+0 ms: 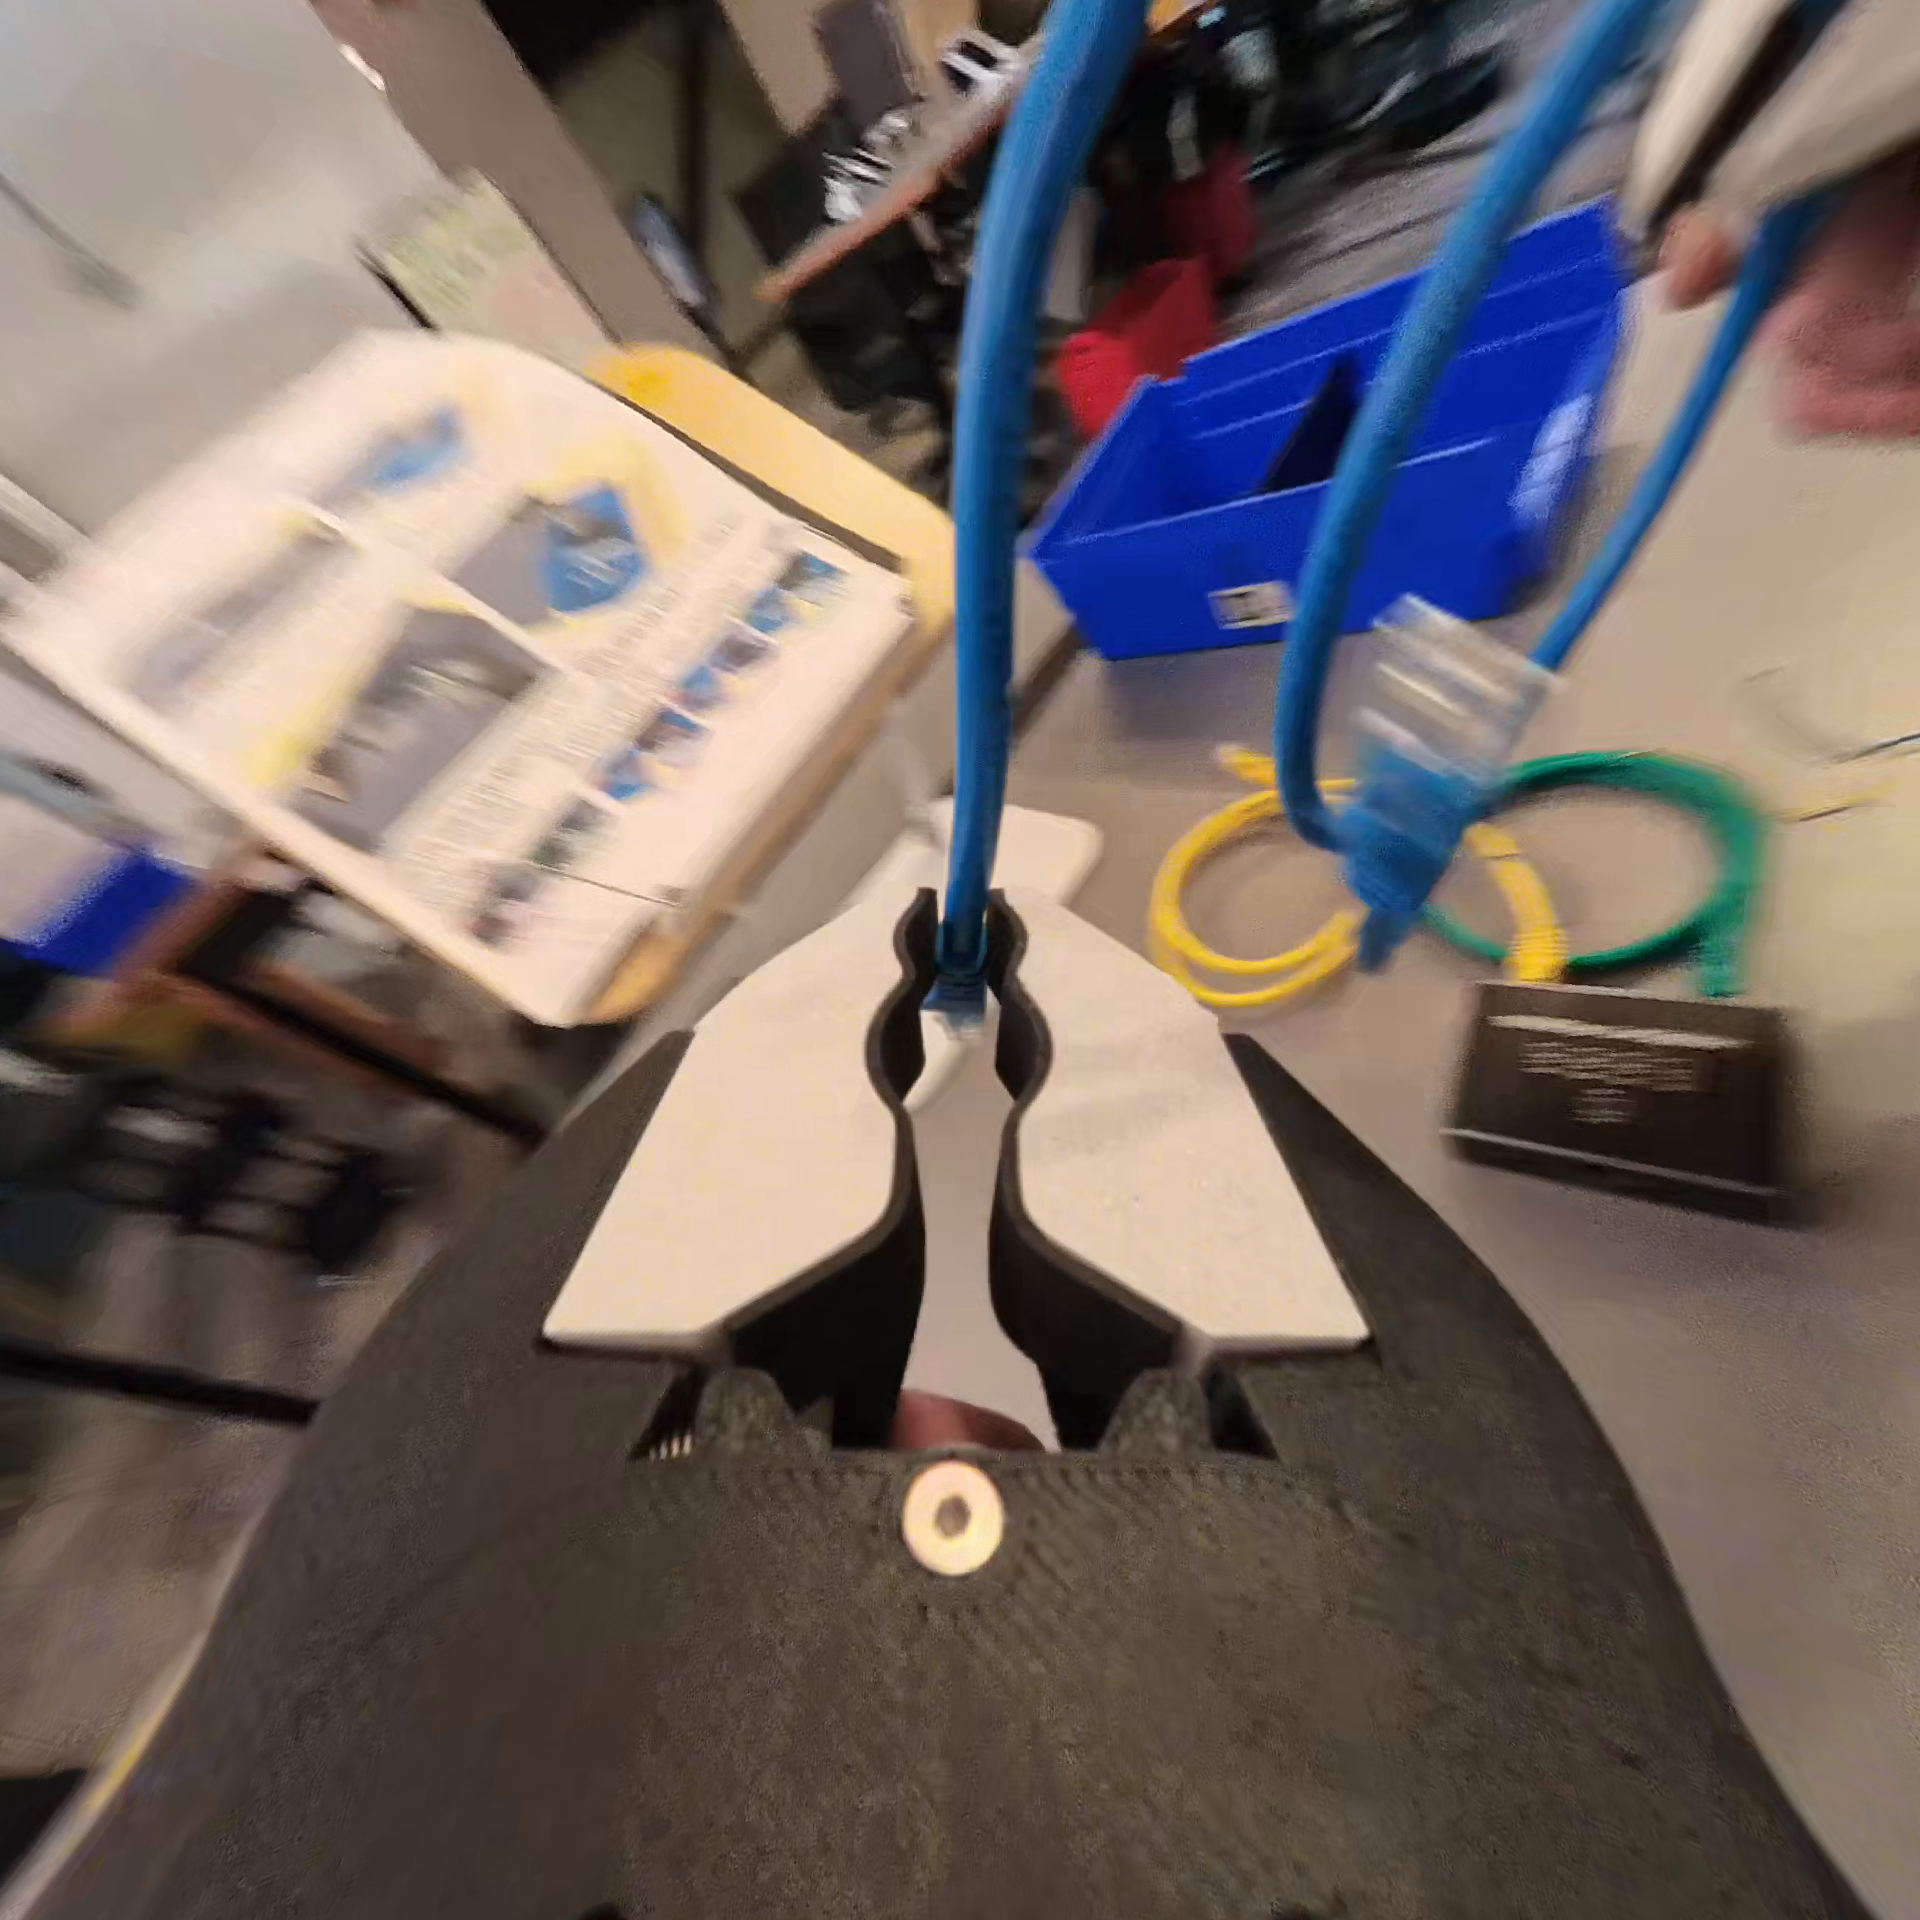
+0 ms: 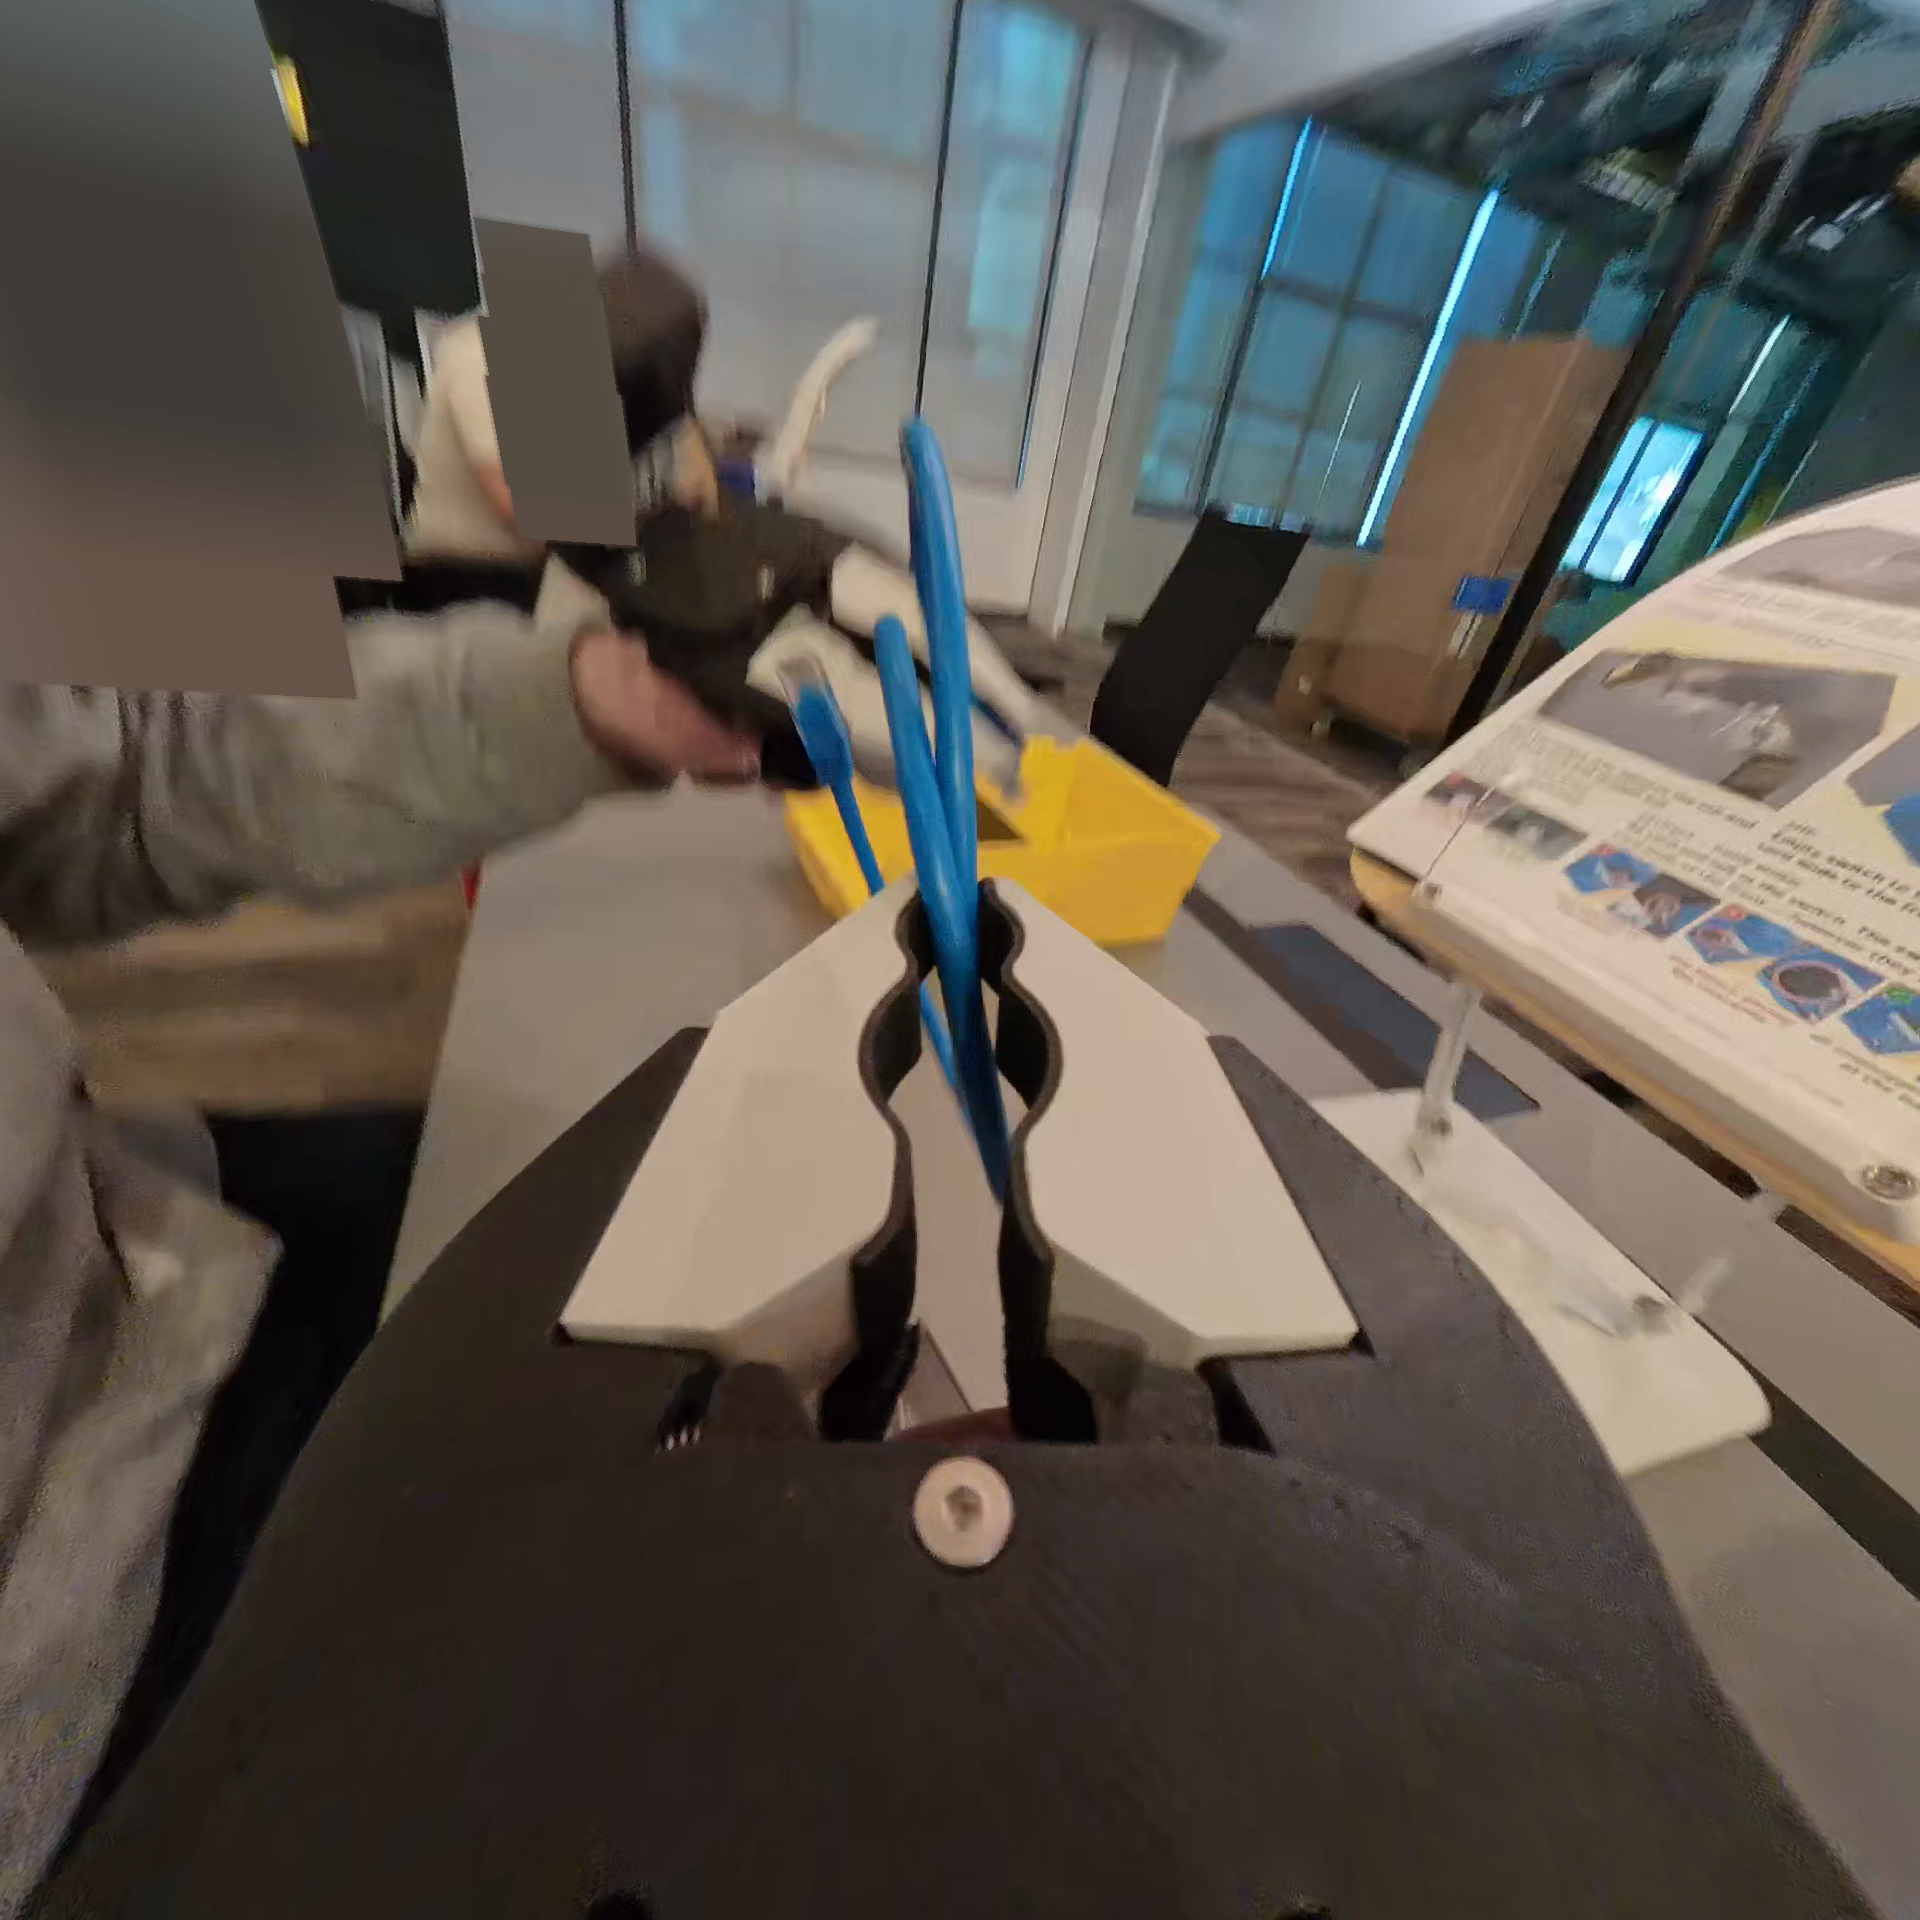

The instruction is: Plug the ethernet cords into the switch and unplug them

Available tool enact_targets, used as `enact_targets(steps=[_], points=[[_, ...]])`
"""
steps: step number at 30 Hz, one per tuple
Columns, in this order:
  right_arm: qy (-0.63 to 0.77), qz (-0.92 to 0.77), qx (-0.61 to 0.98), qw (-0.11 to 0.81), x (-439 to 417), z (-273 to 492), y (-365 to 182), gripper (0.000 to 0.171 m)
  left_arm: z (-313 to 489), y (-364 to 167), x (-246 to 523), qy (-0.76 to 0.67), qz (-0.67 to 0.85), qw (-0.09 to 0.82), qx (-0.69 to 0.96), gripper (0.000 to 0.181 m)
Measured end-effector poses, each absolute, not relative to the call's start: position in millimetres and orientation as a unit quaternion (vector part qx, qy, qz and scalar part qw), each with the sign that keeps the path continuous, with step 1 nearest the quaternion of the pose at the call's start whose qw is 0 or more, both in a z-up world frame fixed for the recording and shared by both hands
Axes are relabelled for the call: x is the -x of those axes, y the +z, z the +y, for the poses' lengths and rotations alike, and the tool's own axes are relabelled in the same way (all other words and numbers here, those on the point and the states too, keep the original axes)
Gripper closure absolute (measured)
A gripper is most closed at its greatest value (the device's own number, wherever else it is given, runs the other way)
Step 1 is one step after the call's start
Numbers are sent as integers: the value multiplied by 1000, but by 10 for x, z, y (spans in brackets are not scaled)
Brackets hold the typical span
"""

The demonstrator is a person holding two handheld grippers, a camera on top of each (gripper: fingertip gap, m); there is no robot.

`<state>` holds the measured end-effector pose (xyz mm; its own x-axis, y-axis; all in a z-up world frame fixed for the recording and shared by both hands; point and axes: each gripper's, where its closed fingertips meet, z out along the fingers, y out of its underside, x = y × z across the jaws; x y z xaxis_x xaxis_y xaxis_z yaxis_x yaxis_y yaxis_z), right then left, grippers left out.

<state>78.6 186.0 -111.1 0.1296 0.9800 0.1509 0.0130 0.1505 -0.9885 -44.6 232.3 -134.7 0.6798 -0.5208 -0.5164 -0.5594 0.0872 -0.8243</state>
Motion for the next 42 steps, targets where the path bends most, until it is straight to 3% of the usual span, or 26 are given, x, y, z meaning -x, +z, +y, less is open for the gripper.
enact_targets(steps=[1,4,6,11,14,16,19,21,23,27,29,32,35,40,42], points=[[399,-532,504,552,-765,1830,-1252,158,2360,-1234,515,72,407,637,651,172],[306,-617,540,484,-761,1809,-1731,108,2459,-1016,616,204,437,667,568,172],[226,-652,549,472,-846,1918,-1893,95,2488,-963,593,263,468,672,509,173],[298,-603,508,538,-897,1962,-1237,132,2499,-853,497,359,519,667,396,172],[383,-562,500,535,-779,1957,-918,120,2480,-767,414,376,535,668,355,172],[382,-590,504,503,-604,1895,-1001,108,2456,-721,334,389,548,664,326,172],[366,-639,503,453,-290,1731,-1227,108,2441,-718,193,404,574,649,294,173],[366,-652,511,425,-111,1656,-1370,127,2478,-753,139,413,589,630,293,173],[347,-661,522,413,20,1666,-1540,171,2528,-795,125,412,599,616,303,172],[265,-612,565,486,99,2025,-1605,171,2723,-981,247,402,609,572,375,171],[254,-577,582,514,81,2171,-1574,171,2833,-1038,398,395,592,557,428,154],[228,-529,605,549,6,2411,-1593,171,2893,-1063,646,339,549,557,523,129],[207,-493,627,567,-68,2581,-1666,171,2855,-1038,869,248,481,570,618,117],[131,-486,601,621,-53,2594,-1670,171,2630,-1158,821,-46,337,567,751,122],[81,-498,574,644,4,2523,-1652,171,2558,-1373,664,-160,283,517,792,122]])
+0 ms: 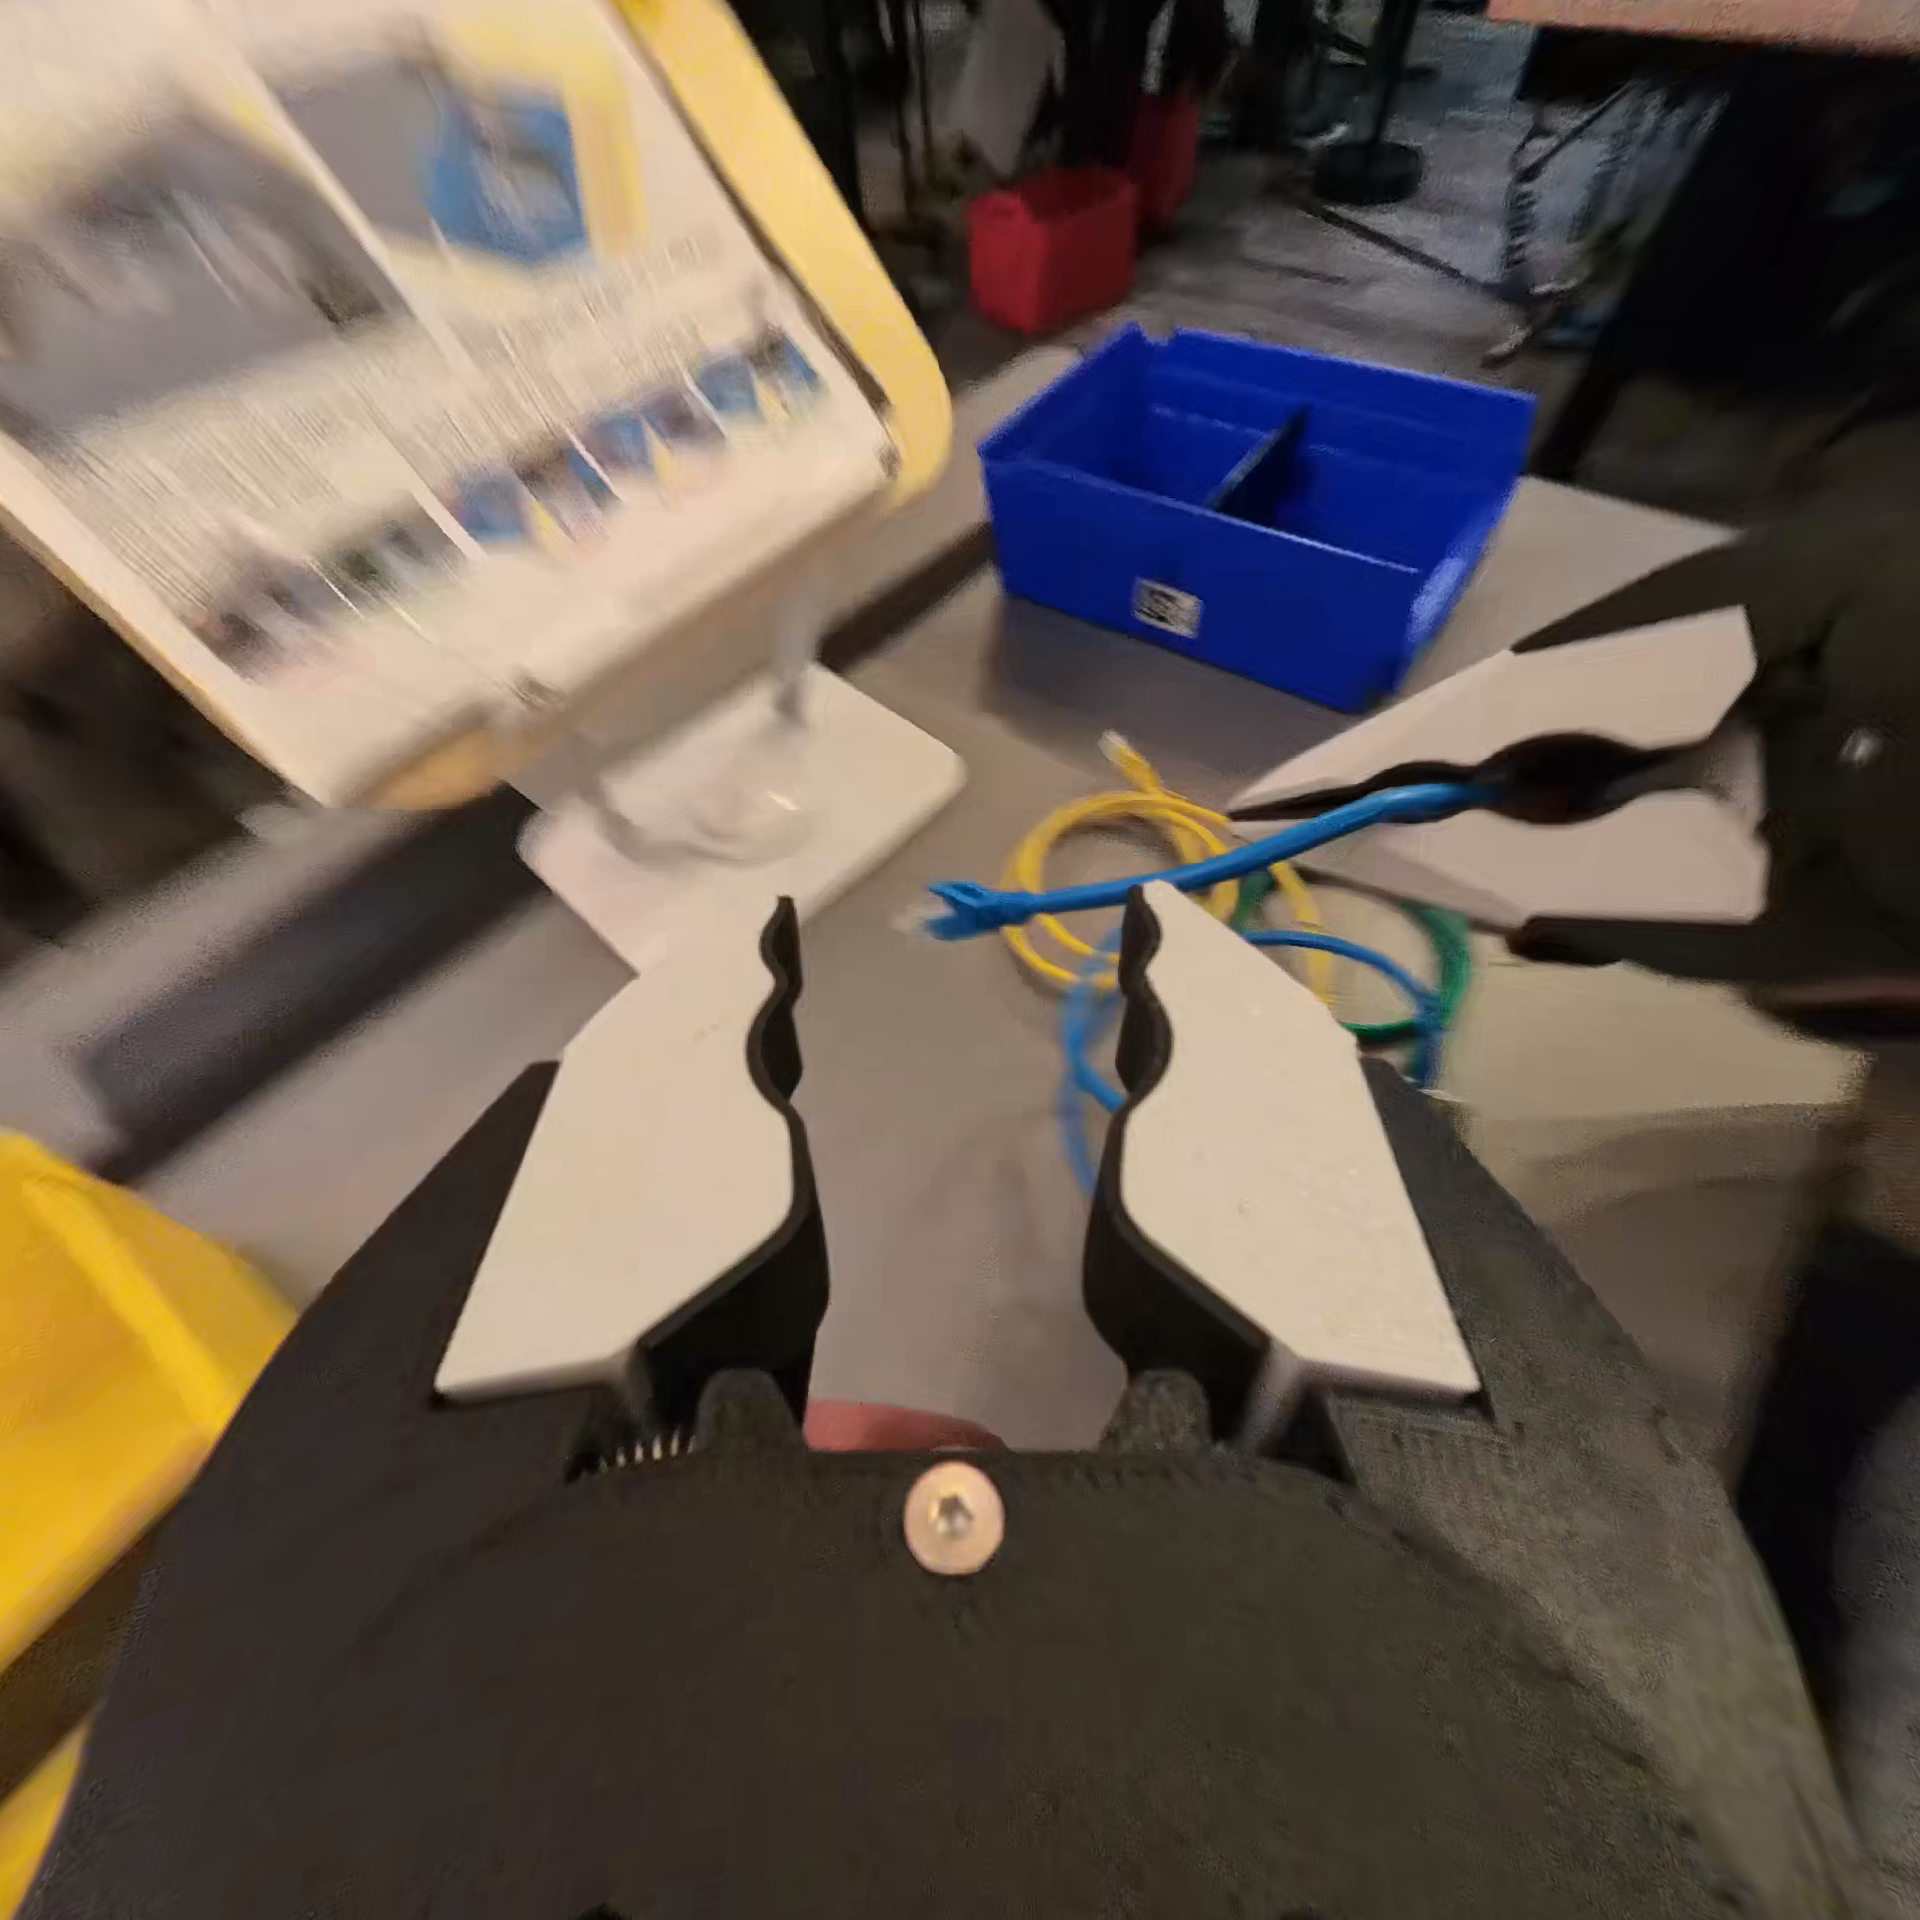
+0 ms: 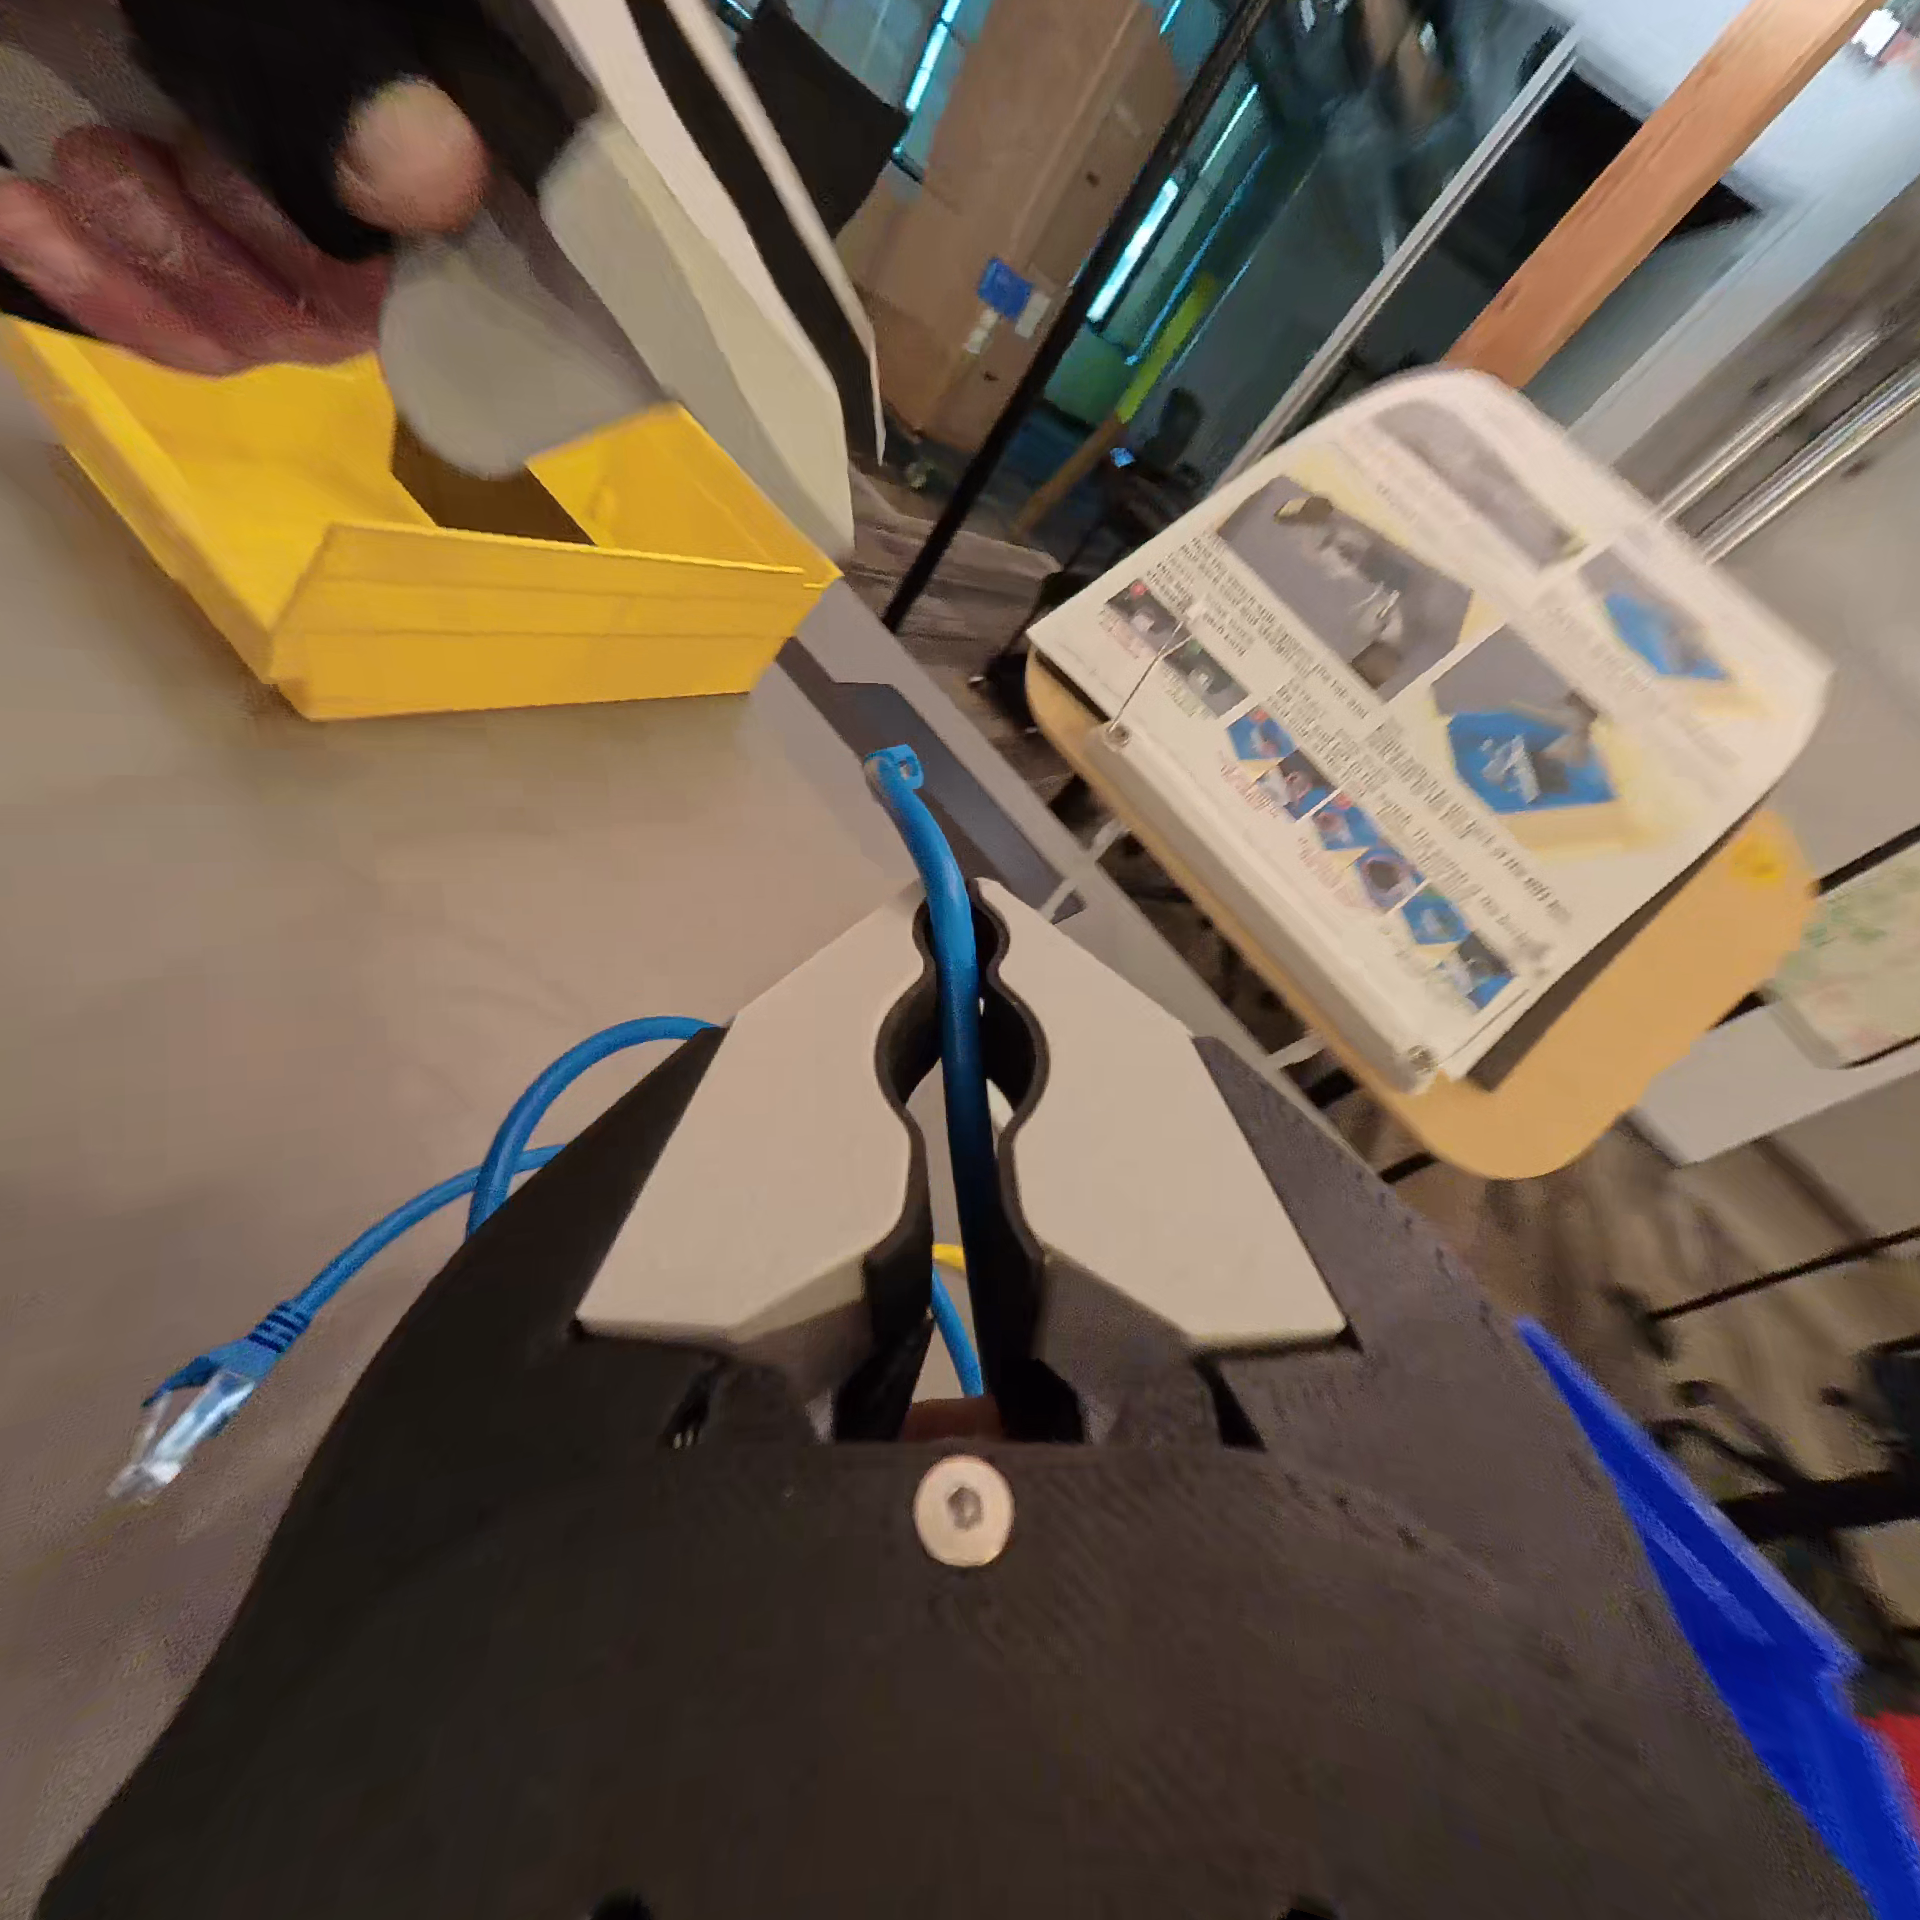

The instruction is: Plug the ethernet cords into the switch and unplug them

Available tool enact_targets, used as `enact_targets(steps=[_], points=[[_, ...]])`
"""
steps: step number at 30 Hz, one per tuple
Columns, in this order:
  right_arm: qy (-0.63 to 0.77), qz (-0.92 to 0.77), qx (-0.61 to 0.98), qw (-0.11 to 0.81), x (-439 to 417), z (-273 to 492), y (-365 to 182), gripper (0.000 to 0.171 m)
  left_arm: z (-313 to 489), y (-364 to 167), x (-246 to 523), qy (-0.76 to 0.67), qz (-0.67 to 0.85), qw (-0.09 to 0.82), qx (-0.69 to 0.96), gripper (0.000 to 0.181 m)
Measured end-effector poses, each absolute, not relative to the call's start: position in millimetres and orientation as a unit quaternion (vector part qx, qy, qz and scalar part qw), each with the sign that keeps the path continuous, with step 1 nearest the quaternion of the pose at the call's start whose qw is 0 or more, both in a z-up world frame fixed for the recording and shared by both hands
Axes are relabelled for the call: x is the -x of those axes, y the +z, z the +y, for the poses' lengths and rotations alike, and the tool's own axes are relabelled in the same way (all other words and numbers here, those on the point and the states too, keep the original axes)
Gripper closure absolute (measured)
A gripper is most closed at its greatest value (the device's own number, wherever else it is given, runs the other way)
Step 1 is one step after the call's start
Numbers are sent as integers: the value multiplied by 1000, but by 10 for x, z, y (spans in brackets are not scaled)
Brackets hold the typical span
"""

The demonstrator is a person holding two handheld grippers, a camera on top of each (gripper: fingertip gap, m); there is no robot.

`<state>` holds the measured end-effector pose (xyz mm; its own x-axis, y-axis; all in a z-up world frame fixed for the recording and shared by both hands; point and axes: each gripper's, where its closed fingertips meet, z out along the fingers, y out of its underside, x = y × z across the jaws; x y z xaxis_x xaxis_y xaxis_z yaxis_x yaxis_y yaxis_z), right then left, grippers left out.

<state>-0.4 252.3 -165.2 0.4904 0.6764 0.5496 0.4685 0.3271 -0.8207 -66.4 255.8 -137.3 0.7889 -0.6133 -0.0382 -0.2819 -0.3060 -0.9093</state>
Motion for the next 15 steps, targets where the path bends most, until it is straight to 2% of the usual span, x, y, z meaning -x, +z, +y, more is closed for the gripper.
enact_targets(steps=[3,8,12,13,15], points=[[-25,-526,515,676,95,2415,-1635,171,2493,-1740,444,-268,219,447,825,107],[-129,-562,442,687,175,2268,-1766,171,2465,-1922,403,-409,87,413,809,121],[-155,-584,411,682,259,2154,-1877,171,2346,-1879,296,-480,89,399,776,110],[-157,-586,407,683,269,2135,-1887,171,2324,-1931,285,-467,101,399,783,121],[-158,-590,398,684,290,2080,-1902,171,2375,-2000,361,-430,86,425,792,161]])
